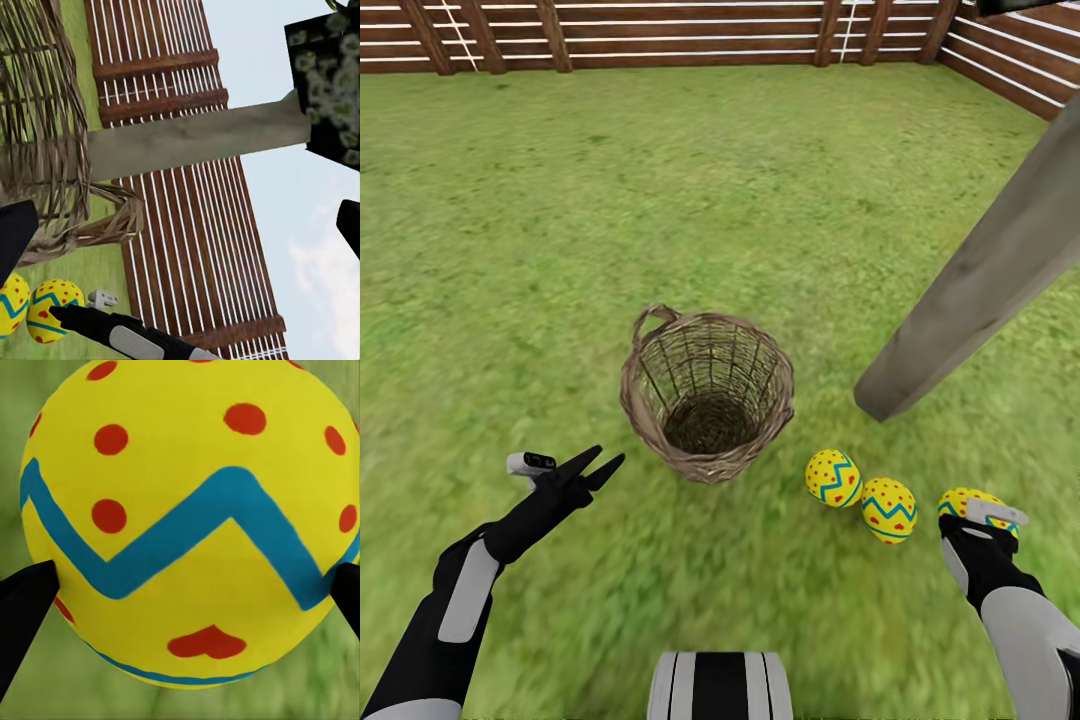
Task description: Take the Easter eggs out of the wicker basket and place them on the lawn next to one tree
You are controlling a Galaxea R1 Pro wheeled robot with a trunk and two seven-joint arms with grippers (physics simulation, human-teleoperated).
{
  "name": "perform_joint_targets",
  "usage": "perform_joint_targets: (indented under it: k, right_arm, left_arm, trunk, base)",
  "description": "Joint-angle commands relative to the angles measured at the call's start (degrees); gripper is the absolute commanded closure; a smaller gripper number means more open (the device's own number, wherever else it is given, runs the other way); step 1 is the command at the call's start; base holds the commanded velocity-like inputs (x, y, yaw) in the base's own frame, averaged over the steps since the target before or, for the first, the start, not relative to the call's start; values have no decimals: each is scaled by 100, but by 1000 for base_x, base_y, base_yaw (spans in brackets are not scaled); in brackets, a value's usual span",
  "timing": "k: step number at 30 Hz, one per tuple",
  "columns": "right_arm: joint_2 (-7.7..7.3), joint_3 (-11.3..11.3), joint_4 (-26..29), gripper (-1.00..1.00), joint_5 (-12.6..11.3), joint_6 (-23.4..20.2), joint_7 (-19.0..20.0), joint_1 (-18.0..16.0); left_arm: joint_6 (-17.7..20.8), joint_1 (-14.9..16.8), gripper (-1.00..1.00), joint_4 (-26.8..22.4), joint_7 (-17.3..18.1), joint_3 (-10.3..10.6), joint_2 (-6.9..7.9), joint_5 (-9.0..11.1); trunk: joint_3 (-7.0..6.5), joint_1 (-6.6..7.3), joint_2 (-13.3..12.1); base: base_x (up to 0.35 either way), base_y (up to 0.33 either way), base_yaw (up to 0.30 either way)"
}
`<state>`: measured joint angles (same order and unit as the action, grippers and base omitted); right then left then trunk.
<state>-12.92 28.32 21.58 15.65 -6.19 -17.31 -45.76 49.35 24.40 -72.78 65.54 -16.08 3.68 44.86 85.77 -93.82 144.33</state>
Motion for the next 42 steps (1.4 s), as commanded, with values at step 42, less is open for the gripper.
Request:
perform_joint_targets:
  k: [42]
  right_arm:
    - [9, -380, 65, 100, 57, -83, 303, -3]
  left_arm:
    - [39, 2, -100, 18, -3, 0, -5, 23]
  trunk:
    - [646, -74, 40]
  base:
    - [0, 0, 0]
